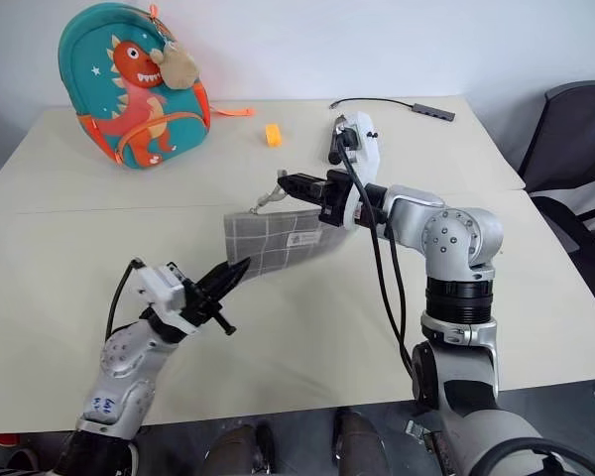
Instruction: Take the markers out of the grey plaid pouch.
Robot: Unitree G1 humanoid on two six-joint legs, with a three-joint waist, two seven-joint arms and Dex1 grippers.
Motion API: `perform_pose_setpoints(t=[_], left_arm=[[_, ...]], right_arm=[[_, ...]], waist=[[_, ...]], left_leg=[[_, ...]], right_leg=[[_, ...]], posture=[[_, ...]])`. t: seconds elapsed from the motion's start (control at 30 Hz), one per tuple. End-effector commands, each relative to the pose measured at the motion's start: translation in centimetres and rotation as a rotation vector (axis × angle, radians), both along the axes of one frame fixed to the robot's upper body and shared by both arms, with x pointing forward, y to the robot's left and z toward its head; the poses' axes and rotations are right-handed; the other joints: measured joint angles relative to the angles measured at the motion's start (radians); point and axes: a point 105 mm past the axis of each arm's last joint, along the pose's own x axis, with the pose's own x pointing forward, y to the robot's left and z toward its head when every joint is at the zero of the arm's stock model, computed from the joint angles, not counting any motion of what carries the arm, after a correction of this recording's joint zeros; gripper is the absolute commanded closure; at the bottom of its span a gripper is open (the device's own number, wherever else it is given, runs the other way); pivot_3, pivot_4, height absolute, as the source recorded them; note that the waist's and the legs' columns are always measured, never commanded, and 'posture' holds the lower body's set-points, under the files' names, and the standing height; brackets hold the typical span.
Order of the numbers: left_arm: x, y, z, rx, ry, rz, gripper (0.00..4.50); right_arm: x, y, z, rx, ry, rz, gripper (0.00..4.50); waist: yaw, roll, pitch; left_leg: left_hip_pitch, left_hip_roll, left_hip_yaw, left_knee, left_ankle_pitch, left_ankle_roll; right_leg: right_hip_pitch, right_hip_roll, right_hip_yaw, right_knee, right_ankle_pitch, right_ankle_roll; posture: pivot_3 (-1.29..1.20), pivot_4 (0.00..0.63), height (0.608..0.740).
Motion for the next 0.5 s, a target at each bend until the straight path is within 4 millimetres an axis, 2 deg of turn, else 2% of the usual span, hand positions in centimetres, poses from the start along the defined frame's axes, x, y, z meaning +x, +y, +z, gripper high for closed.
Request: perform_pose_setpoints(t=[0.03,0.13,0.27,0.33,0.4,0.5], left_arm=[[-1.2,0.4,0.5,0.079,-0.071,-0.017,4.50],[-0.9,1.6,-1.0,0.254,-0.153,0.088,4.50],[0.4,4.4,-1.4,0.320,-0.210,0.300,4.50],[0.8,4.7,-1.8,0.382,-0.236,0.343,4.50],[1.2,4.9,-2.0,0.346,-0.219,0.381,4.50],[1.0,4.3,-2.0,0.320,-0.224,0.355,4.50]], right_arm=[[0.6,-1.4,1.1,0.029,-0.061,-0.079,4.47],[0.8,-2.0,-0.3,-0.014,-0.055,-0.108,4.47],[0.8,-2.7,0.1,0.001,-0.065,-0.124,4.47],[0.7,-3.0,0.7,0.014,-0.086,-0.128,4.47],[0.1,-3.0,2.1,0.079,-0.110,-0.095,4.47],[0.0,-3.2,2.2,0.066,-0.125,-0.097,4.47]], waist=[[-0.001,0.000,0.000],[-0.002,0.000,0.000],[-0.001,0.000,0.000],[0.000,0.000,0.000],[0.000,0.000,0.000],[-0.001,0.000,0.000]], left_leg=[[0.000,0.000,0.000,0.000,0.000,0.000],[0.000,0.000,0.000,0.000,-0.003,-0.004],[0.000,0.002,-0.001,0.000,-0.003,-0.004],[0.000,0.004,-0.001,0.000,-0.003,-0.004],[0.000,0.004,-0.001,0.000,-0.003,-0.004],[0.000,0.005,0.000,-0.001,-0.003,-0.005]], right_leg=[[0.000,0.000,0.000,0.000,0.000,0.000],[0.000,-0.001,0.001,-0.001,0.000,0.001],[0.000,-0.001,0.000,-0.001,0.000,0.000],[0.000,-0.001,0.001,-0.001,0.000,0.000],[0.000,-0.001,0.001,-0.002,0.000,0.000],[0.000,-0.001,0.001,-0.002,0.000,0.000]], posture=[[0.00,0.150,0.740],[0.00,0.150,0.740],[0.00,0.150,0.740],[0.00,0.150,0.740],[0.00,0.150,0.740],[0.00,0.150,0.740]])
